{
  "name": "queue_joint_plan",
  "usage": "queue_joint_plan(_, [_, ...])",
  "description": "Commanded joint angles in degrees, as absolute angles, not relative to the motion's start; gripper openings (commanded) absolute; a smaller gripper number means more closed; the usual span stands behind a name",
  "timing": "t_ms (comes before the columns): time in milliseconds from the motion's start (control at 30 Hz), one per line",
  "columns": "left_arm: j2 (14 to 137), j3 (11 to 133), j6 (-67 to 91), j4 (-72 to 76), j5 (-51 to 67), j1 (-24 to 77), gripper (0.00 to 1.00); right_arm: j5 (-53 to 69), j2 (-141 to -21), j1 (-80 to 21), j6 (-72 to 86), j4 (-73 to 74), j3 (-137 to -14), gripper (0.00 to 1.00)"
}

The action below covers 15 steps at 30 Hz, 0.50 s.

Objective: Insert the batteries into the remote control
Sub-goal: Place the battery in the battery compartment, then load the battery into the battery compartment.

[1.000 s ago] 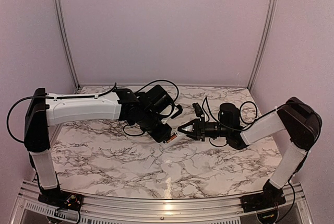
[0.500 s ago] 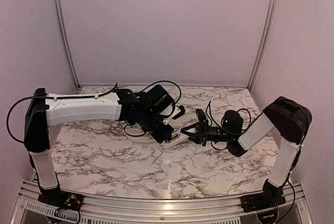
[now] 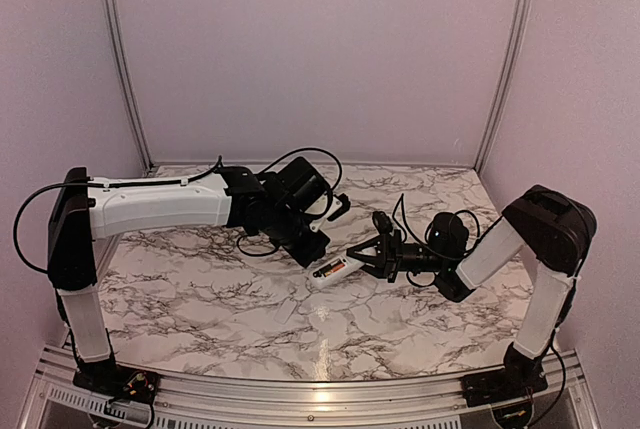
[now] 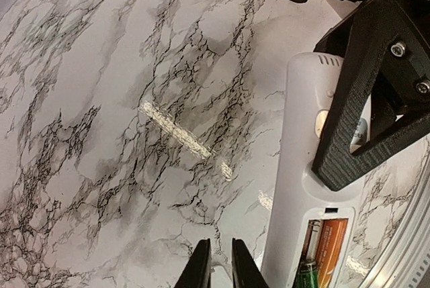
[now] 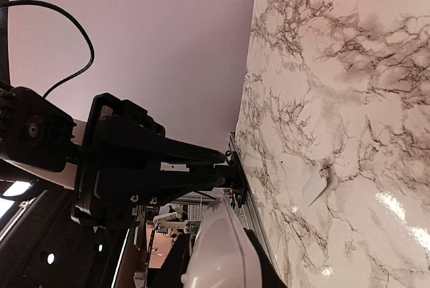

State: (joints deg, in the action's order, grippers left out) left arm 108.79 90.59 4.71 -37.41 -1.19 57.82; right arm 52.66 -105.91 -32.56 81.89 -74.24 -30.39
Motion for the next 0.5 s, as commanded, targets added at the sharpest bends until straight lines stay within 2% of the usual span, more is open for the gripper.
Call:
queue_joint_plan(0, [108.4,92.4,4.7,-34.2,-3.5,57.5,0.18,53.5,-106.9,-32.7,82.9,-85.9,-30.4,0.0])
queue_joint_plan(67, [106.5,91.9,4.9,-33.2,-4.7,57.0,0.3,53.7,-106.5,-32.7,82.6,-85.3,-30.3,0.0])
queue_joint_plan(167, [100.9,88.3,4.9,-27.8,-4.7,55.3,0.56,54.8,-105.8,-32.4,83.8,-86.2,-29.9,0.0])
queue_joint_plan(200, [98.3,86.3,4.3,-25.3,-4.6,54.9,0.67,55.2,-105.4,-32.4,84.1,-86.3,-29.7,0.0])
queue_joint_plan(267, [92.9,80.8,2.9,-20.0,-3.8,54.4,0.97,56.1,-104.0,-32.5,83.3,-84.3,-29.6,0.0])
queue_joint_plan(400, [82.7,70.8,1.7,-10.8,-2.5,54.2,0.99,57.7,-100.1,-32.4,79.9,-77.6,-30.3,0.0])
queue_joint_plan(467, [79.6,68.0,-2.7,-10.8,4.6,54.1,0.99,58.7,-99.1,-32.5,79.0,-75.2,-30.8,0.0])
